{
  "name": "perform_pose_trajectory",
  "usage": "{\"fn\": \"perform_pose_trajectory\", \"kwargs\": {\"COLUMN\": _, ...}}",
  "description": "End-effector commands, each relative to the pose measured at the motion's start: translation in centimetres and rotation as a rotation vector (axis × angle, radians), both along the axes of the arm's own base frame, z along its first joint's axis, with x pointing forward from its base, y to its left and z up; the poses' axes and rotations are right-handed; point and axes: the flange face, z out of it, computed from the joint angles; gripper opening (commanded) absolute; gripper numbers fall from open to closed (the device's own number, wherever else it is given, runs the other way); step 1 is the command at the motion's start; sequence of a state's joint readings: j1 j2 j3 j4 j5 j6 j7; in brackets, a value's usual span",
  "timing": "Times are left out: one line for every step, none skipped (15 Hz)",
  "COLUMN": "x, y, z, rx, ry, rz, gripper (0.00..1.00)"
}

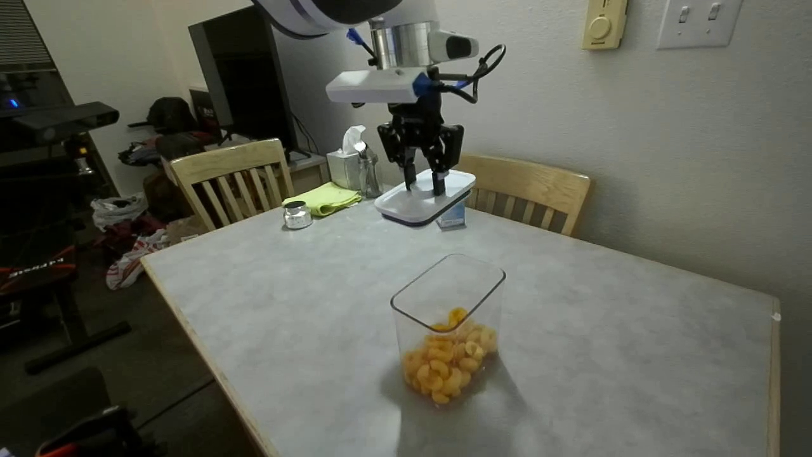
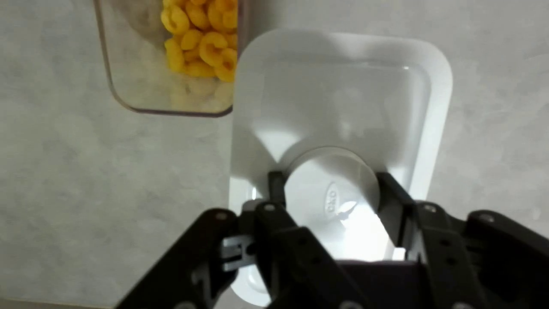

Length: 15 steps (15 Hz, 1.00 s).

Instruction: Pick up the white lid from the table and put it on the container.

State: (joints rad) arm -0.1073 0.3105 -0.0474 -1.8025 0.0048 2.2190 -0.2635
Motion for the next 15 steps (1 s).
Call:
{"fn": "perform_pose_trajectory", "kwargs": {"x": -2.5, "y": -3.4, "z": 0.3, "rx": -0.002, "ry": 0.047, "rz": -0.029, "gripper": 0.29}}
{"fn": "perform_pose_trajectory", "kwargs": {"x": -3.2, "y": -4.3, "z": 0.0, "rx": -0.005, "ry": 0.062, "rz": -0.039, "gripper": 0.29}}
{"fn": "perform_pose_trajectory", "kwargs": {"x": -3.8, "y": -5.1, "z": -0.2, "rx": -0.004, "ry": 0.077, "rz": -0.048, "gripper": 0.29}}
{"fn": "perform_pose_trajectory", "kwargs": {"x": -4.5, "y": -5.8, "z": -0.4, "rx": 0.0, "ry": 0.088, "rz": -0.055, "gripper": 0.29}}
{"fn": "perform_pose_trajectory", "kwargs": {"x": -5.1, "y": -6.4, "z": -0.7, "rx": 0.006, "ry": 0.098, "rz": -0.058, "gripper": 0.29}}
{"fn": "perform_pose_trajectory", "kwargs": {"x": -5.6, "y": -6.9, "z": -1.0, "rx": 0.012, "ry": 0.104, "rz": -0.047, "gripper": 0.29}}
{"fn": "perform_pose_trajectory", "kwargs": {"x": -6.1, "y": -7.4, "z": -1.2, "rx": 0.017, "ry": 0.107, "rz": -0.033, "gripper": 0.29}}
{"fn": "perform_pose_trajectory", "kwargs": {"x": -6.5, "y": -7.9, "z": -1.5, "rx": 0.021, "ry": 0.103, "rz": 0.001, "gripper": 0.29}}
{"fn": "perform_pose_trajectory", "kwargs": {"x": -6.8, "y": -8.2, "z": -1.9, "rx": 0.024, "ry": 0.102, "rz": 0.033, "gripper": 0.29}}
{"fn": "perform_pose_trajectory", "kwargs": {"x": -7.0, "y": -8.6, "z": -2.3, "rx": 0.037, "ry": 0.095, "rz": 0.072, "gripper": 0.29}}
{"fn": "perform_pose_trajectory", "kwargs": {"x": -7.1, "y": -8.8, "z": -2.8, "rx": 0.044, "ry": 0.096, "rz": 0.105, "gripper": 0.29}}
{"fn": "perform_pose_trajectory", "kwargs": {"x": -7.2, "y": -9.0, "z": -3.3, "rx": 0.056, "ry": 0.099, "rz": 0.139, "gripper": 0.29}}
{"fn": "perform_pose_trajectory", "kwargs": {"x": -7.3, "y": -9.1, "z": -3.7, "rx": 0.061, "ry": 0.103, "rz": 0.172, "gripper": 0.29}}
{"fn": "perform_pose_trajectory", "kwargs": {"x": -7.4, "y": -9.2, "z": -4.2, "rx": 0.064, "ry": 0.107, "rz": 0.205, "gripper": 0.29}}
{"fn": "perform_pose_trajectory", "kwargs": {"x": -7.4, "y": -9.4, "z": -4.6, "rx": 0.061, "ry": 0.112, "rz": 0.221, "gripper": 0.29}}
